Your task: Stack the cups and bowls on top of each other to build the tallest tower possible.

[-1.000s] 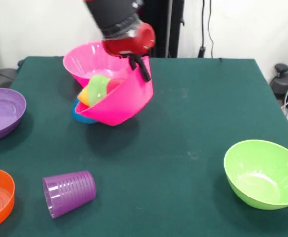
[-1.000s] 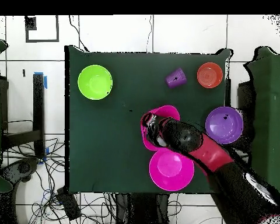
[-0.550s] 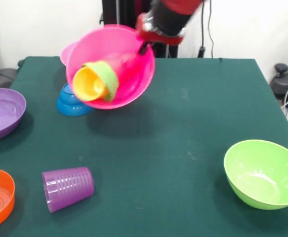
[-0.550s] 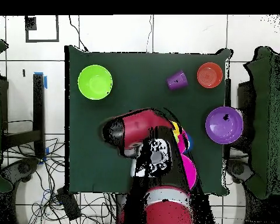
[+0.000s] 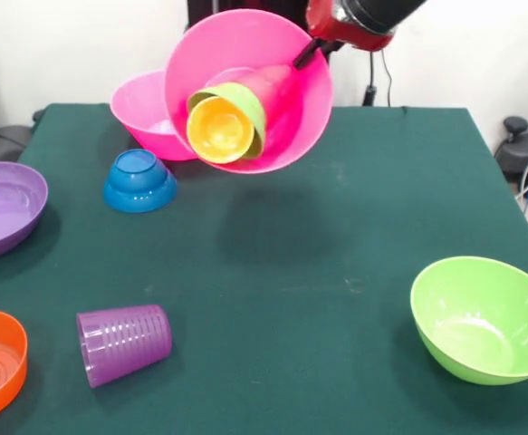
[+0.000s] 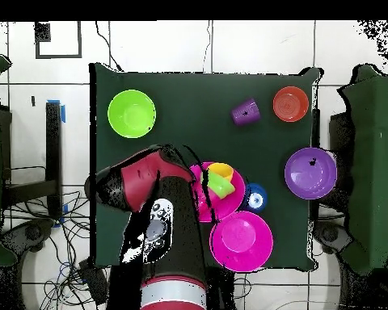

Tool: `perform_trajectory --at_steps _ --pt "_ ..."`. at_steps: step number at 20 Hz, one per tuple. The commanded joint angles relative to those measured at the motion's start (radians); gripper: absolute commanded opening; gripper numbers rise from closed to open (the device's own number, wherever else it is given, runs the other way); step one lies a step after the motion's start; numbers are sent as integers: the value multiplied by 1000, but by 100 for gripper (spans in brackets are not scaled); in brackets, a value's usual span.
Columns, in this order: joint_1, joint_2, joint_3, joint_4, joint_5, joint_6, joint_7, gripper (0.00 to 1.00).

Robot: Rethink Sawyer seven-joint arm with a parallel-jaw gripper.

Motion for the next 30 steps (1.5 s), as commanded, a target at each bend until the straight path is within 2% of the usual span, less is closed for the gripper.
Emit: perform_trajectory --at_steps 1,2,3,4,6,9,11,14,16,17,18,19,21,27,30 --pt "-129 -20 5 -19 112 -97 141 0" --pt "-159 -32 19 28 162 -186 172 0" --pt "-231 -49 63 111 267 -287 164 0" --pt "-263 -56 82 154 311 -336 155 0" --pt "-299 -69 99 167 320 -354 80 0" --pt "-284 -36 99 97 335 -185 32 0" --pt "-246 7 72 22 301 -56 39 0" --pt "-228 42 57 -29 279 29 42 0" --pt "-223 61 55 -75 267 138 15 0" --pt "-219 79 58 -115 253 221 -6 0" --pt "-216 87 60 -136 243 257 -17 0" --pt "-211 97 64 -170 218 350 -50 0" --pt "-197 122 61 -238 169 457 -80 0" --pt "-172 154 69 -345 73 634 -109 0" --pt "-168 161 75 -357 48 664 -106 0"
